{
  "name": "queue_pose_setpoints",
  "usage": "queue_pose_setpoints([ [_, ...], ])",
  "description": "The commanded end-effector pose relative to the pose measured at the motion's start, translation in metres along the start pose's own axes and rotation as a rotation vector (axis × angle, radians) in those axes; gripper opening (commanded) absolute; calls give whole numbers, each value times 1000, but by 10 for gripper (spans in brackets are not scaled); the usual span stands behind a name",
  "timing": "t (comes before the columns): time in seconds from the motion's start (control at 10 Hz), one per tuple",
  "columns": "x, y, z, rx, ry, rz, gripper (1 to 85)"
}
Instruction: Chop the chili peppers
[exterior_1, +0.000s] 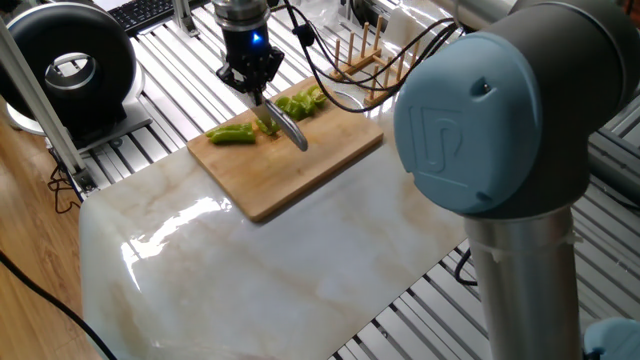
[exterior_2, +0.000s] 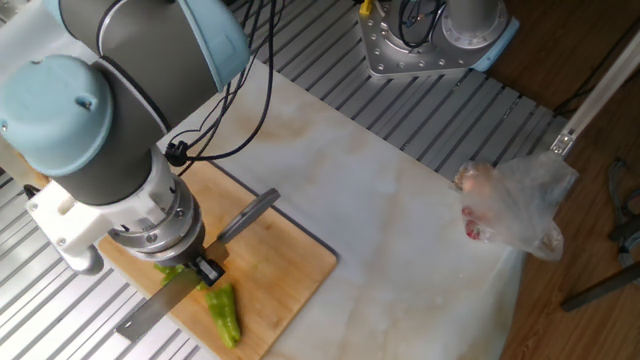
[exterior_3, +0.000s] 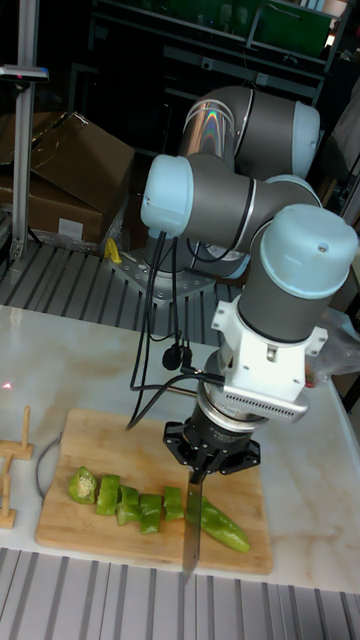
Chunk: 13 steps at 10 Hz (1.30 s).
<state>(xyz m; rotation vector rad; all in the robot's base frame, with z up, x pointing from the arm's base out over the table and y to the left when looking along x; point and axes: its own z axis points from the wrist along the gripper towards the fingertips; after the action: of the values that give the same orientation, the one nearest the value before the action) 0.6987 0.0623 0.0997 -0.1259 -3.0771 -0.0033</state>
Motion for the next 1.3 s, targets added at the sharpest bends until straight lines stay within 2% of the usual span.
queue_pose_setpoints([
  [0.0,-13,7,-12,-33,-57,-51,13],
  [0.2,-15,13,-21,-48,-52,-7,13],
  [0.3,-14,23,-28,-79,-42,45,13],
  [0.4,-15,38,-32,-144,-38,94,13],
  [0.5,-22,48,-32,-186,-49,143,13],
  [0.6,-32,48,-30,-190,-70,166,13],
  [0.9,-65,38,-29,-171,-174,194,13],
  [1.1,-77,42,-26,-186,-204,203,13],
  [1.2,-79,50,-21,-205,-202,220,13],
])
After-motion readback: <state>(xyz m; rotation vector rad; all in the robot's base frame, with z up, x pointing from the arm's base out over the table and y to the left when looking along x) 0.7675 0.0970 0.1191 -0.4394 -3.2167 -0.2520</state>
